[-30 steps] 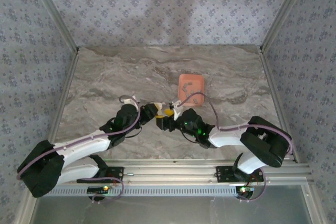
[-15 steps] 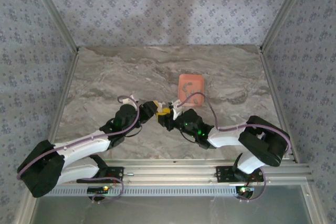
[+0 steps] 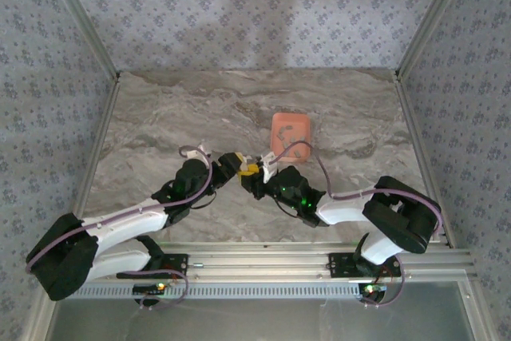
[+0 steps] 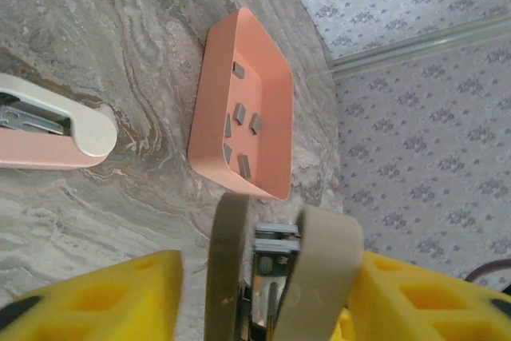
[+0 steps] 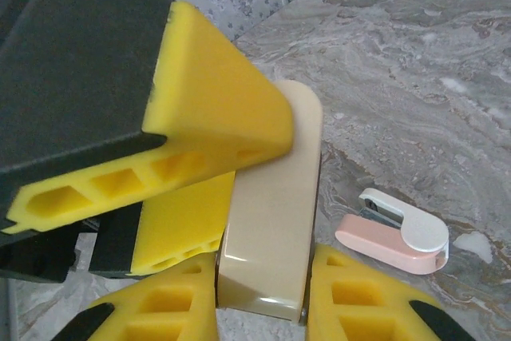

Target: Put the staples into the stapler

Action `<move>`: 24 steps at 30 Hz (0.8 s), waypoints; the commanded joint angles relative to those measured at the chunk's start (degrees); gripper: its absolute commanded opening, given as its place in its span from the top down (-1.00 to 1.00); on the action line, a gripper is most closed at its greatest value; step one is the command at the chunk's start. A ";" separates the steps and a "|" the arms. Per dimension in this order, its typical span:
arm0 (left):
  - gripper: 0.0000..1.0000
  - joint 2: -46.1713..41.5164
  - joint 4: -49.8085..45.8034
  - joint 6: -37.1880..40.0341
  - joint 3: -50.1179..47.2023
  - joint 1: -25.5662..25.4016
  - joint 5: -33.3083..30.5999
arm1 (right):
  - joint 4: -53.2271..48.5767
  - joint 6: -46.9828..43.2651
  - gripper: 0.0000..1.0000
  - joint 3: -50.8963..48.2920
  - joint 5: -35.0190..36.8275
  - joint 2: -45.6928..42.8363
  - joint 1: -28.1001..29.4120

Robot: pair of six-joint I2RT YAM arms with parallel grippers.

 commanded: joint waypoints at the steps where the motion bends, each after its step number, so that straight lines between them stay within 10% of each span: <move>1: -0.30 -1.74 -1.70 1.05 -0.08 0.23 -0.73 | 2.52 -3.63 0.94 -0.79 1.26 -1.12 -0.53; 24: -0.74 -8.13 -12.37 14.29 0.92 4.79 -3.45 | -9.43 -8.50 1.00 -5.66 -8.71 -9.74 -9.97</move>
